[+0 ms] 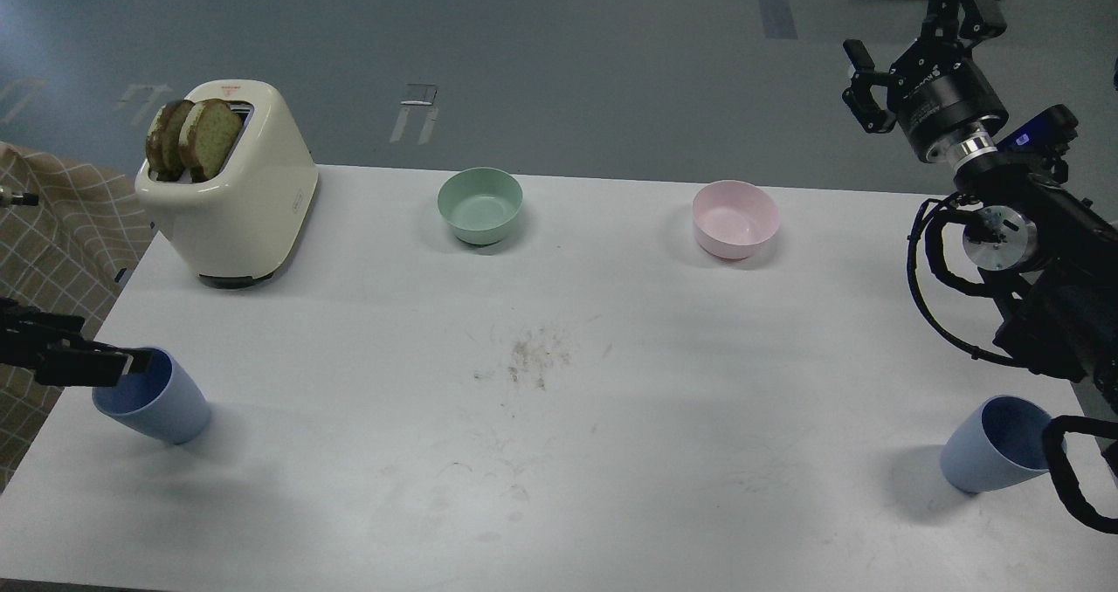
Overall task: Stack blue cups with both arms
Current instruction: 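Grasp the blue cup nearest the left gripper and lift it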
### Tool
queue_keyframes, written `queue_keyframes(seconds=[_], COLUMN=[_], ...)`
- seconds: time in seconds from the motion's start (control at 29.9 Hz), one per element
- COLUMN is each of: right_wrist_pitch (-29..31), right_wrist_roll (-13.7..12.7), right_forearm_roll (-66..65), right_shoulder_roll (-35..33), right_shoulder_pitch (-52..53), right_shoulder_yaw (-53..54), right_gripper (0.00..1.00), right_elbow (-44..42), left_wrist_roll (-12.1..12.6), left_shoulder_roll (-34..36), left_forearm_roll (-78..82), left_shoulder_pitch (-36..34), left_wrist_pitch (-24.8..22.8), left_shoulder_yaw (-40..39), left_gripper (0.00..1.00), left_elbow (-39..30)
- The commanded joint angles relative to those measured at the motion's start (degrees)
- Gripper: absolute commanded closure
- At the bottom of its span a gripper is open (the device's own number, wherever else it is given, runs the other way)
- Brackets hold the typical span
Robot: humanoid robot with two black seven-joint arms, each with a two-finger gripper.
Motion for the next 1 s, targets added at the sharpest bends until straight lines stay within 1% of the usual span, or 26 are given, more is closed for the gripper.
queue_keyframes(seconds=[0.0, 0.13, 0.23, 0.33, 0.4, 0.43, 0.5, 0.53, 0.57, 0.6, 0.63, 0.9, 0.97], right_wrist_pitch=[0.00, 0.00, 0.00, 0.00, 0.00, 0.00, 0.00, 0.00, 0.00, 0.00, 0.00, 0.00, 0.00], right_wrist_roll=[0.00, 0.00, 0.00, 0.00, 0.00, 0.00, 0.00, 0.00, 0.00, 0.00, 0.00, 0.00, 0.00], right_forearm_roll=[0.00, 0.00, 0.00, 0.00, 0.00, 0.00, 0.09, 0.00, 0.00, 0.00, 0.00, 0.00, 0.00], right_shoulder_roll=[-0.02, -0.11, -0.81, -1.17, -1.17, -1.34, -1.43, -1.43, -1.43, -1.43, -1.43, -1.25, -1.25], right_shoulder_pitch=[-0.19, -0.19, -0.28, -0.28, -0.37, -0.54, -0.81, -0.89, -0.89, -0.89, -0.98, -0.98, -1.07], right_shoulder_yaw=[0.00, 0.00, 0.00, 0.00, 0.00, 0.00, 0.00, 0.00, 0.00, 0.00, 0.00, 0.00, 0.00], right_gripper=[0.00, 0.00, 0.00, 0.00, 0.00, 0.00, 0.00, 0.00, 0.00, 0.00, 0.00, 0.00, 0.00], right_elbow=[0.01, 0.01, 0.35, 0.36, 0.44, 0.53, 0.62, 0.62, 0.62, 0.62, 0.62, 0.62, 0.62], left_wrist_roll=[0.02, 0.02, 0.02, 0.02, 0.02, 0.02, 0.02, 0.02, 0.02, 0.02, 0.02, 0.02, 0.02], left_shoulder_roll=[-2.37, -3.96, -5.71, -6.51, -6.86, -7.12, -7.30, -7.48, -7.91, -8.09, -8.18, -8.71, -8.36], left_forearm_roll=[-0.69, -0.70, -0.70, -0.70, -0.70, -0.70, -0.70, -0.70, -0.70, -0.70, -0.70, -0.78, -0.70], left_shoulder_pitch=[0.01, 0.10, 0.54, 0.54, 0.54, 0.54, 0.80, 0.89, 0.89, 0.89, 0.98, 1.33, 1.33], left_wrist_pitch=[0.22, 0.48, 2.76, 4.00, 4.00, 4.00, 4.00, 4.00, 4.00, 4.00, 4.00, 4.35, 5.05], left_shoulder_yaw=[1.59, 1.85, 3.52, 4.75, 5.28, 5.37, 5.54, 5.63, 5.63, 5.63, 5.63, 5.63, 5.54], left_gripper=[0.02, 0.03, 0.05, 0.08, 0.23, 0.35, 0.45, 0.59, 0.76, 0.84, 1.00, 1.00, 1.00], left_elbow=[2.76, 3.99, 6.18, 7.24, 7.77, 7.86, 8.04, 8.47, 8.83, 9.00, 9.18, 10.32, 10.41])
